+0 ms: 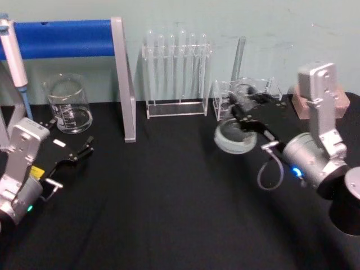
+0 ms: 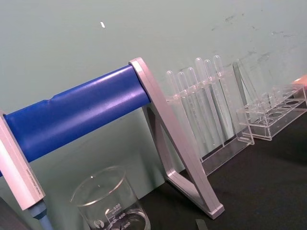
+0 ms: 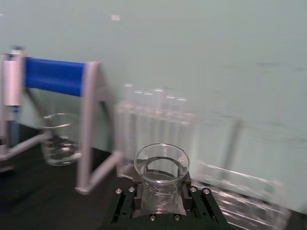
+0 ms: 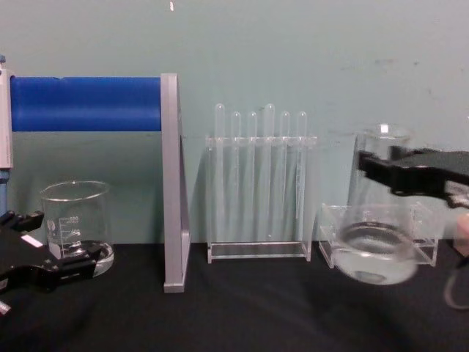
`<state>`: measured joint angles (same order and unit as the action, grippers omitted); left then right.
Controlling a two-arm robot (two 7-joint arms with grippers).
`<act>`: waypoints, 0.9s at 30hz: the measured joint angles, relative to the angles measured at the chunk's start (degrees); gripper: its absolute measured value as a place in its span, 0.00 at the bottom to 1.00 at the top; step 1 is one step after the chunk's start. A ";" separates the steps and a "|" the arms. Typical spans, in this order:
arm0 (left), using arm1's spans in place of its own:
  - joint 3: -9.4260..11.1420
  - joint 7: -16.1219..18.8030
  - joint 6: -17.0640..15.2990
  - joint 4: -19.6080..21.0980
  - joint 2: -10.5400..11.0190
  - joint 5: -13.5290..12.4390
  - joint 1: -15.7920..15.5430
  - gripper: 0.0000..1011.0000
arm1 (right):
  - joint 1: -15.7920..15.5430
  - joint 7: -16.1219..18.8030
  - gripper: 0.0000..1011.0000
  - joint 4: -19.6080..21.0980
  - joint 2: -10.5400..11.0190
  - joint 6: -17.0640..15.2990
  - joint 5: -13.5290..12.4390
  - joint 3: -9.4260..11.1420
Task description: Grasp the erlenmeyer flask with one hand, shake it three times, then place it back.
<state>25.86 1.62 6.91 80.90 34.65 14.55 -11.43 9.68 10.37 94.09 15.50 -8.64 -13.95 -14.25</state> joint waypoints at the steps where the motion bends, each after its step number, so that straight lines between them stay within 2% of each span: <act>1: 0.00 0.00 0.00 0.00 0.00 0.00 0.00 0.99 | -0.33 -0.54 0.45 0.18 0.00 -0.12 0.11 0.57; 5: 0.00 0.00 0.00 0.00 0.00 0.00 0.00 0.99 | -2.19 -3.09 0.45 1.23 -0.06 -0.72 0.64 3.86; 7: 0.00 0.00 0.00 0.00 0.00 0.00 0.00 0.99 | -2.48 -3.44 0.45 1.43 -0.08 -0.82 0.73 4.34; 9: 0.00 0.00 0.00 0.00 0.00 0.00 0.00 0.99 | -3.55 -4.46 0.45 2.19 -0.18 -1.16 1.05 6.04; 15: 0.00 0.00 0.00 0.00 0.00 0.00 0.00 0.99 | -4.55 -4.93 0.45 2.80 -0.52 -1.54 1.60 7.93; 22: 0.00 0.00 0.00 0.00 0.00 0.00 0.00 0.99 | -3.89 -2.66 0.45 2.19 -0.84 -1.53 2.02 7.62; 27: 0.00 0.00 0.00 0.00 0.00 0.00 0.00 0.99 | -2.43 1.03 0.45 1.03 -0.90 -1.08 2.25 5.15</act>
<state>25.86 1.62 6.91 80.90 34.65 14.55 -11.44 7.25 11.40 95.12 14.60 -9.71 -11.70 -9.10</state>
